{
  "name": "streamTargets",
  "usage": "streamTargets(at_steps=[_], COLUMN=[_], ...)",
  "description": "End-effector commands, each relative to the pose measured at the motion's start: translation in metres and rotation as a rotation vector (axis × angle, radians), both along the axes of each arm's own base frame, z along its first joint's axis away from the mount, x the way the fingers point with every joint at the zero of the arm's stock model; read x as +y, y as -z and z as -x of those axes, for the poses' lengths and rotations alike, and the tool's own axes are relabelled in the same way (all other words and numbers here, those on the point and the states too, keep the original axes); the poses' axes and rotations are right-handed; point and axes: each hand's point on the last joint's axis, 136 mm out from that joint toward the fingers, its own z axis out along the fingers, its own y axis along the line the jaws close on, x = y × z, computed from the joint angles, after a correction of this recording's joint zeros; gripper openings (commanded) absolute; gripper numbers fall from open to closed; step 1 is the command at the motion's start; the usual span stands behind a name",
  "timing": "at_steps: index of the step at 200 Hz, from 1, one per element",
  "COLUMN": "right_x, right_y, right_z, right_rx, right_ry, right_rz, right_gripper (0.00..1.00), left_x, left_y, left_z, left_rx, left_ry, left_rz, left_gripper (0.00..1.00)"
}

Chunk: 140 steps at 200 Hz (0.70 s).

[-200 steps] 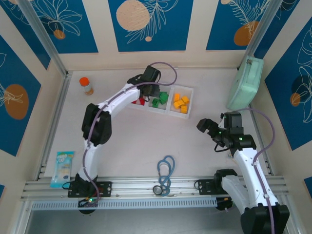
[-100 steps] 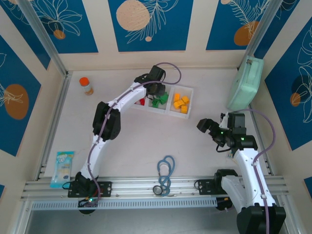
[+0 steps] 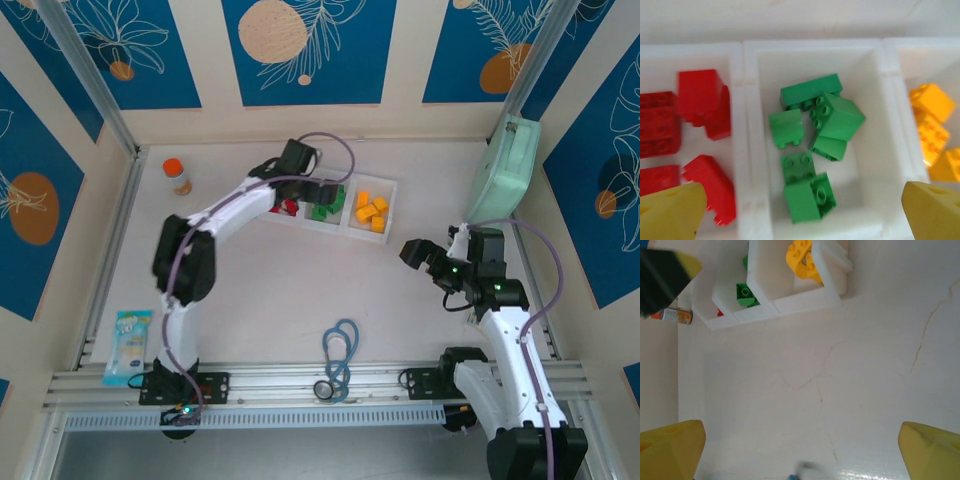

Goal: Sort the legos into containers by color
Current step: Place the lego in the container, then reset both arms

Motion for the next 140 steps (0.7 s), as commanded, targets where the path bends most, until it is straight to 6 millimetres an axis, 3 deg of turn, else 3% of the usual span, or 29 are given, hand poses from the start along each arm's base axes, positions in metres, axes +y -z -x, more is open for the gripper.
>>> streamTargets(at_steps=[1, 22, 53, 67, 96, 117, 140], right_x=[-0.003, -0.005, 0.030, 0.035, 0.012, -0.012, -0.035], right_y=[-0.002, -0.005, -0.013, -0.009, 0.013, 0.018, 0.038], right_z=[-0.016, -0.035, -0.054, -0.062, -0.083, -0.099, -0.112], right_rx=[-0.072, -0.162, -0.491, -0.567, -0.549, -0.581, -0.579], right_ry=[0.027, 0.022, -0.211, -0.240, -0.169, -0.056, 0.021], right_rz=[0.054, 0.184, 0.517, 0.645, 0.719, 0.649, 0.609], right_gripper=[0.99, 0.99, 0.99, 0.99, 0.99, 0.99, 0.99], left_x=[0.020, 0.057, 0.095, 0.115, 0.168, 0.226, 0.246], left_y=[-0.074, -0.074, -0.064, -0.057, -0.036, -0.025, -0.014], left_z=[0.018, 0.051, 0.104, 0.124, 0.145, 0.152, 0.160], left_rx=[-0.261, -0.359, -0.525, -0.574, -0.573, -0.601, -0.647], left_ry=[0.044, 0.021, 0.030, 0.001, -0.149, -0.413, -0.463], left_rz=[0.086, 0.017, 0.032, 0.047, -0.046, -0.164, -0.211], left_gripper=[0.99, 0.99, 0.99, 0.99, 0.99, 0.99, 0.99])
